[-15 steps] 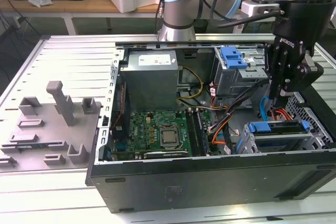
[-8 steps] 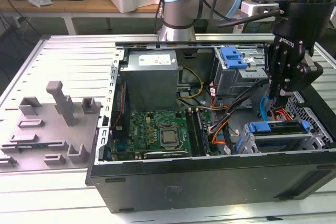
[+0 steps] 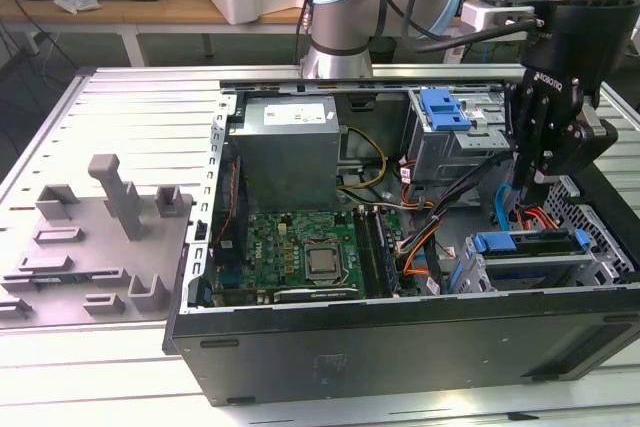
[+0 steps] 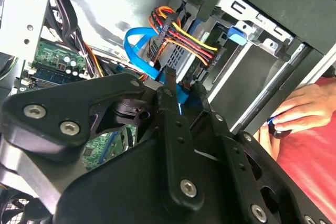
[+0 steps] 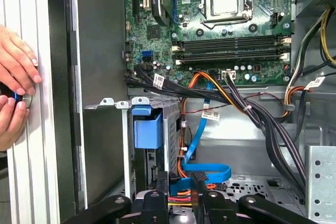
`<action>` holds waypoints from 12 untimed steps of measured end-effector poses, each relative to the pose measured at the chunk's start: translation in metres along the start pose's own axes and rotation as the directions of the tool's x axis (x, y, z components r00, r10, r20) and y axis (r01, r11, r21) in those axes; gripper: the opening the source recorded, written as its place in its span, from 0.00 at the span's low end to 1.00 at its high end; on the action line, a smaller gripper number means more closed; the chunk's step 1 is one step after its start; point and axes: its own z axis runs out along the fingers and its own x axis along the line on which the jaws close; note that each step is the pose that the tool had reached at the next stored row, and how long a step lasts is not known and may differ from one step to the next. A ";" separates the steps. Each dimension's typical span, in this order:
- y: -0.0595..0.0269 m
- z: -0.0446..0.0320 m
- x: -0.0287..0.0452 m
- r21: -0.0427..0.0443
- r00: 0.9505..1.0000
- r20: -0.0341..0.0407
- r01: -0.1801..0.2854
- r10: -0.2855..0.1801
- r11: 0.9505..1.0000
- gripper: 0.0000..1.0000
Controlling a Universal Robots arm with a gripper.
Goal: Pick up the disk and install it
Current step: 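Insert the second disk wire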
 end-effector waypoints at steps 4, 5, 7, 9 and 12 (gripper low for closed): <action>-0.0021 0.0003 0.0004 -0.006 1.000 0.000 -0.002 0.002 1.000 0.31; -0.0021 0.0005 0.0006 -0.007 1.000 0.000 -0.007 0.007 1.000 0.31; -0.0022 0.0005 0.0007 -0.011 1.000 -0.001 -0.021 0.021 1.000 0.31; -0.0021 0.0008 0.0006 -0.017 0.999 -0.002 -0.044 0.044 0.999 0.31; -0.0021 0.0011 0.0005 -0.027 0.996 -0.004 -0.084 0.084 0.996 0.31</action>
